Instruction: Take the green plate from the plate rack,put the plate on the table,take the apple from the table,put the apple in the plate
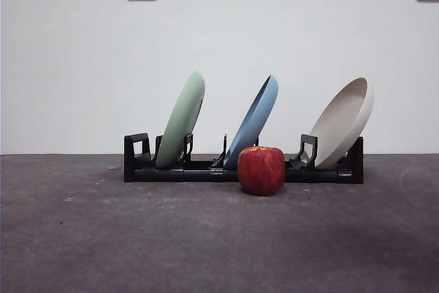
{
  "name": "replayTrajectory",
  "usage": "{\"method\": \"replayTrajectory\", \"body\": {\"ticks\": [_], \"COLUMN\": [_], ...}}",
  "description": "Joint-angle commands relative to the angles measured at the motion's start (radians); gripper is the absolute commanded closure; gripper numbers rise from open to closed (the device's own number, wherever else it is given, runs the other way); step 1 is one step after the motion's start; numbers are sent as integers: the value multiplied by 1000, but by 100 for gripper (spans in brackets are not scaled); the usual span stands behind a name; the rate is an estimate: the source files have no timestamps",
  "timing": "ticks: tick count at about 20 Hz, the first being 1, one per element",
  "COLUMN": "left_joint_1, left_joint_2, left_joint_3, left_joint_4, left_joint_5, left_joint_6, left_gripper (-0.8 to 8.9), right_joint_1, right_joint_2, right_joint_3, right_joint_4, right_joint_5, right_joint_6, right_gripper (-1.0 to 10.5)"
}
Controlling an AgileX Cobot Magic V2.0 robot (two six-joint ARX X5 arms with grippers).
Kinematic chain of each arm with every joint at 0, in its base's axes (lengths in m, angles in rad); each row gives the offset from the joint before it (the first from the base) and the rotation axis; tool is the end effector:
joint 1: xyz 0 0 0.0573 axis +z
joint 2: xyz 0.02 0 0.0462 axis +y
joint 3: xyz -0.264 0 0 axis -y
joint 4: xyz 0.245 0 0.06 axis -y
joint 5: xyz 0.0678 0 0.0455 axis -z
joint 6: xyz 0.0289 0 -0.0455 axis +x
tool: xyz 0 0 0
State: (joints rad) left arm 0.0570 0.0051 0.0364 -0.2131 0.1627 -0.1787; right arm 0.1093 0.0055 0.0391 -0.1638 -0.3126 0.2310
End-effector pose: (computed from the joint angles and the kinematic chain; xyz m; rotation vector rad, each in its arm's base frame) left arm 0.0939 0.0007 0.1551 -0.1980 0.1898 -0.0890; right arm 0.0918 0.0190 0.1608 0.2405 0.1786 0.4044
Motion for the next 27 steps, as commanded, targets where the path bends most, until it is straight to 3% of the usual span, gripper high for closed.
{"method": "replayTrajectory", "body": {"ticks": [1,12,20,27], "left_joint_1": [2,2,2,-13], "left_joint_2": [-3,94,246,374], "left_joint_3": [55,303,503,639], "left_joint_4": [-26,-185,-319,-444], "left_joint_5": [12,137,323,529], "left_joint_6": [-37,-38,42,117], "left_gripper": [821,821,821,821], "right_joint_1": [-1,-1,6,27], "right_joint_2": [8,198,403,534], "right_joint_3": [49,332,631,819], "right_joint_4": [14,-137,-512,-798], "right_joint_5": [7,-1,-111,-227], "right_joint_6": [62,53,-193,-360], "right_gripper": [959,959,959,959]}}
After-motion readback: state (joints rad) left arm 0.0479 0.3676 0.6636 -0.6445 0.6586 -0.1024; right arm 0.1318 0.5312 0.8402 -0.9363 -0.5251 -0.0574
